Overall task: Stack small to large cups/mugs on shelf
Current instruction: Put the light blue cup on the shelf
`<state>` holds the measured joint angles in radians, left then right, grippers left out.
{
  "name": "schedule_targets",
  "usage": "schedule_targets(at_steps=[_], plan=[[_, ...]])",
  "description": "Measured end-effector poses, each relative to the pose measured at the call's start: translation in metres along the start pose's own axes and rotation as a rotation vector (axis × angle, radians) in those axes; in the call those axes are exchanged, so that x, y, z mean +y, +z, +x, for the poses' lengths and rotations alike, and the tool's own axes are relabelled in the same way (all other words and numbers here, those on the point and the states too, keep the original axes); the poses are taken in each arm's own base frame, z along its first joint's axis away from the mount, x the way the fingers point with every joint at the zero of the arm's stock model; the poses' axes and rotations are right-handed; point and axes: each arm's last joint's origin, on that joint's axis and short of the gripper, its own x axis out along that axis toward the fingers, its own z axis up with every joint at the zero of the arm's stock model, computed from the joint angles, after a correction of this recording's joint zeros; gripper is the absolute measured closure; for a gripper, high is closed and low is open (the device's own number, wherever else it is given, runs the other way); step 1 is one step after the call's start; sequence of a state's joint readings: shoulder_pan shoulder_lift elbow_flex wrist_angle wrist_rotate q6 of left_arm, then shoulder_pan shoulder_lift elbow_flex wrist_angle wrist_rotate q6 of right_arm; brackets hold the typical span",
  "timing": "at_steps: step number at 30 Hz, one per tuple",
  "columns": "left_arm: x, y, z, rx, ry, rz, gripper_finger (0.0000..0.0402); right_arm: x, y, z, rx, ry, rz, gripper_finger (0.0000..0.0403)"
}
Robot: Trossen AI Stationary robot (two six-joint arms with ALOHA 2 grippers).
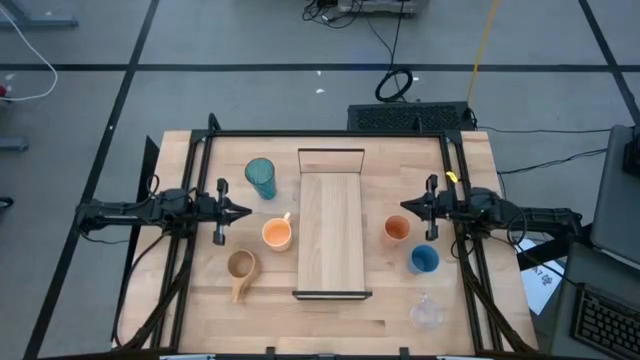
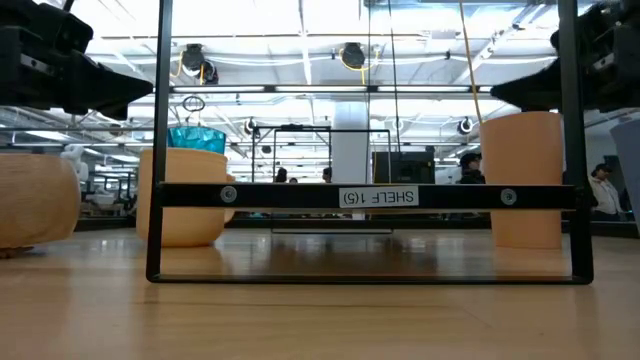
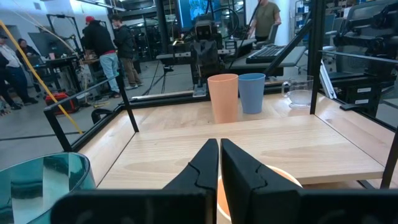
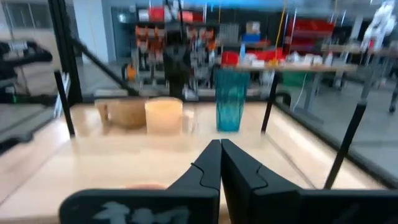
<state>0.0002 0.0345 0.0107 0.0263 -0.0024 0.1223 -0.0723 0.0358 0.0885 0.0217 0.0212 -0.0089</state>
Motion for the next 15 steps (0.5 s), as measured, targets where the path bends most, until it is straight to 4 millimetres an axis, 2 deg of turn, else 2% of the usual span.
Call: schedule_targets(at_steps=[15], plan=[[0.000,0.000,0.000,0.000,0.000,0.000,0.0380,-0.001,0.071,0.004,0.062,0.000,0.018,0.0403]])
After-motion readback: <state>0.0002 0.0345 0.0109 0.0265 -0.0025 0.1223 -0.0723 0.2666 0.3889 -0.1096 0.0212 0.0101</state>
